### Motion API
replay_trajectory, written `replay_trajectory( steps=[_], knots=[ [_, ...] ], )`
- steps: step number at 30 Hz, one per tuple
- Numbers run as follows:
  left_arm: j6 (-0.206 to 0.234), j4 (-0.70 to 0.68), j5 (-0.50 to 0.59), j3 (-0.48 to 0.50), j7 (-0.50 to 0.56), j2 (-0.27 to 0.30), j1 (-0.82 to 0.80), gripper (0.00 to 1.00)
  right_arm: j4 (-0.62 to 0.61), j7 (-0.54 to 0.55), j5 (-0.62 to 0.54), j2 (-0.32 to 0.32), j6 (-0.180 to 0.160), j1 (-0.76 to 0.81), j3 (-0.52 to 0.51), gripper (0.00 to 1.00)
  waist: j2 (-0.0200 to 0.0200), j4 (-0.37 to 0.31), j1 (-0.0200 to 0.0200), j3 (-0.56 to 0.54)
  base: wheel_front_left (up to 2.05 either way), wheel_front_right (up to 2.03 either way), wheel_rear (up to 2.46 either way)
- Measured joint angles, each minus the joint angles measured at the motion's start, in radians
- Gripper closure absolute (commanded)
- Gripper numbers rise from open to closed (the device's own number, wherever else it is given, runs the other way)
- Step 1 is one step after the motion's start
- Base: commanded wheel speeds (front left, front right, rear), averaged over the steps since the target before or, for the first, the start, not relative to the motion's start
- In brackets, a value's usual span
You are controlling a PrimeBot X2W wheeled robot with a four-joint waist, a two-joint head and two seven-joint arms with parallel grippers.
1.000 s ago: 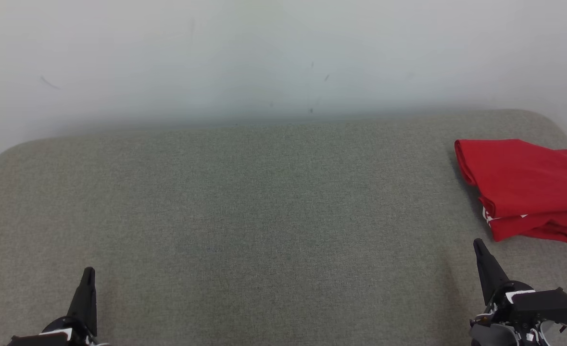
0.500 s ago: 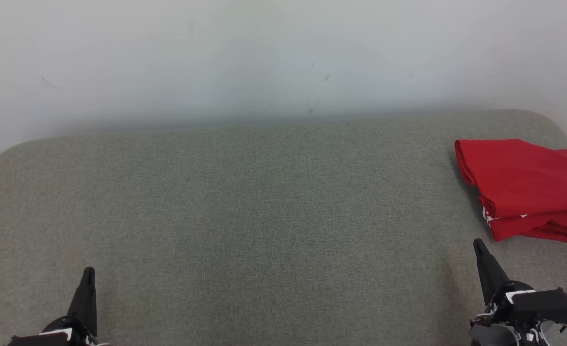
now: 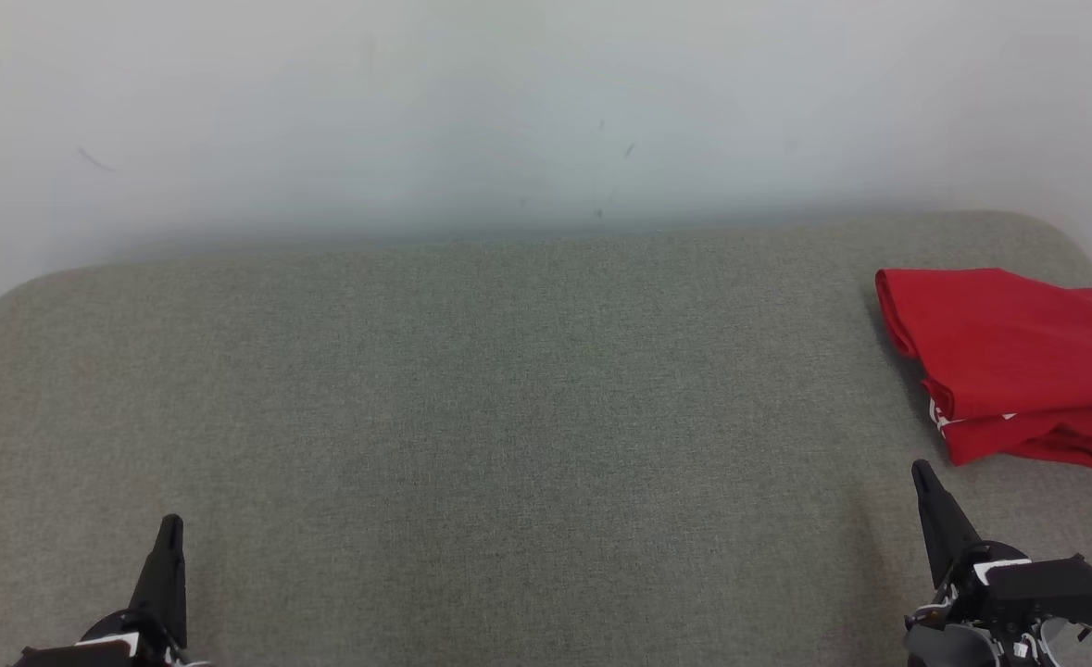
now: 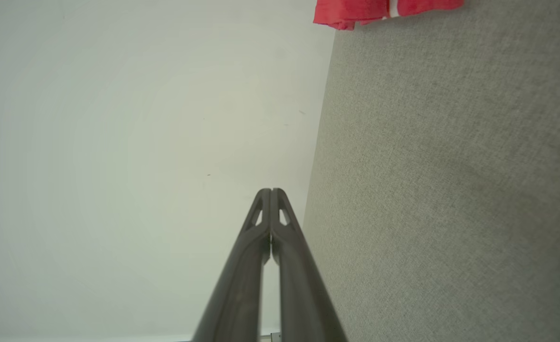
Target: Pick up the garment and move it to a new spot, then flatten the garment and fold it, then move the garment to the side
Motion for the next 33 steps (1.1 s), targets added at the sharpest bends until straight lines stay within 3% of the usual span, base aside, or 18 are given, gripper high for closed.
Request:
replay_trajectory(
  steps=[33],
  knots=[
    [0.000, 0.000, 0.000, 0.000, 0.000, 0.000, 0.000, 1.00, 0.000, 0.000, 0.000, 0.000, 0.000, 0.000, 0.000, 1.00, -0.0001, 0.000, 0.0000, 0.000, 0.00, 0.00, 0.00]
  ],
)
